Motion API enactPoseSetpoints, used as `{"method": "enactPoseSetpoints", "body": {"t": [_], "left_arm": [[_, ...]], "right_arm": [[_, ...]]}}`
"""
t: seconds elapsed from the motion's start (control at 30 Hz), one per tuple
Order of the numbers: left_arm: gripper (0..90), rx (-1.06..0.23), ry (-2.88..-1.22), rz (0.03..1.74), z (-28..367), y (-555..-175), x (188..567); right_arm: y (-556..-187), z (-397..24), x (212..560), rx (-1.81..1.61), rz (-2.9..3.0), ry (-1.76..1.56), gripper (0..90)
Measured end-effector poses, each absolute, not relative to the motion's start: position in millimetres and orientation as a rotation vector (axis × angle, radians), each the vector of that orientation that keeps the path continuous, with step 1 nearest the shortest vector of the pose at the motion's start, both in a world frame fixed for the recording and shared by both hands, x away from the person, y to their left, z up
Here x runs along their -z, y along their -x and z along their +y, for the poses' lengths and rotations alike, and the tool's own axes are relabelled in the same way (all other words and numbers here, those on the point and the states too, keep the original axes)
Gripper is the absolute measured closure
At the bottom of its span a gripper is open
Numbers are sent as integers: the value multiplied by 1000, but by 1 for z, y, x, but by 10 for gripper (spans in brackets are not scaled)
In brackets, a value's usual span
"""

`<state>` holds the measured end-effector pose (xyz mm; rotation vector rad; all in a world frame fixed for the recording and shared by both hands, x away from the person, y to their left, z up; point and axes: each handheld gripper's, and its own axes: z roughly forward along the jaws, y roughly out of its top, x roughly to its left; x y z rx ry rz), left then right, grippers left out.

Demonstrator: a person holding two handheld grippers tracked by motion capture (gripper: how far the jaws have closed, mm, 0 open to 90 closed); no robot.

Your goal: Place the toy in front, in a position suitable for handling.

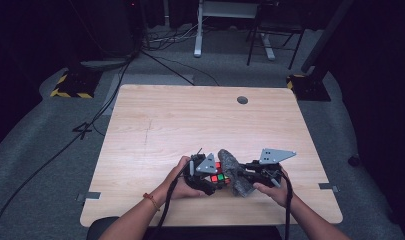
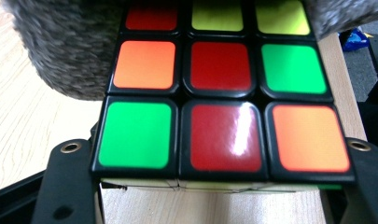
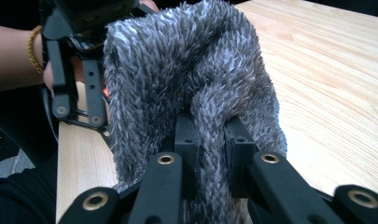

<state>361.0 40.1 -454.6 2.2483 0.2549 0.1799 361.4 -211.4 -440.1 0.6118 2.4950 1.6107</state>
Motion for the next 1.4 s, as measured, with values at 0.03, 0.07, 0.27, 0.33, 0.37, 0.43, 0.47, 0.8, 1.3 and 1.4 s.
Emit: {"method": "enactPoseSetpoints", "body": {"t": [0.03, 0.07, 0.27, 0.33, 0.37, 0.43, 0.47, 0.8, 1.3, 1.4], "left_arm": [[326, -204, -2256, 257, 39, -360, 454], [326, -230, -2272, 263, 38, -359, 454], [327, -302, -2378, 242, 29, -357, 459], [330, -281, -2394, 229, 28, -356, 461], [331, -290, -2400, 224, 27, -355, 462], [331, -297, -2395, 230, 27, -356, 462], [331, -301, -2395, 232, 27, -357, 462], [334, -312, -2330, 222, 34, -355, 448], [334, -298, -2349, 187, 27, -349, 449], [334, -294, -2325, 179, 29, -348, 446]], "right_arm": [[-362, -212, 440, -1598, 2496, -616, 794], [-362, -212, 441, -1589, 2498, -619, 794], [-360, -207, 446, -1582, 2526, -582, 798], [-359, -205, 445, -1565, 2533, -562, 798], [-358, -203, 446, -1565, 2538, -558, 798], [-358, -202, 446, -1572, 2533, -573, 798], [-359, -202, 446, -1577, 2531, -577, 798], [-363, -207, 445, -1477, 2522, -581, 797], [-354, -199, 432, -1457, 2438, -494, 796], [-361, -203, 438, -1403, 2452, -545, 796]]}}
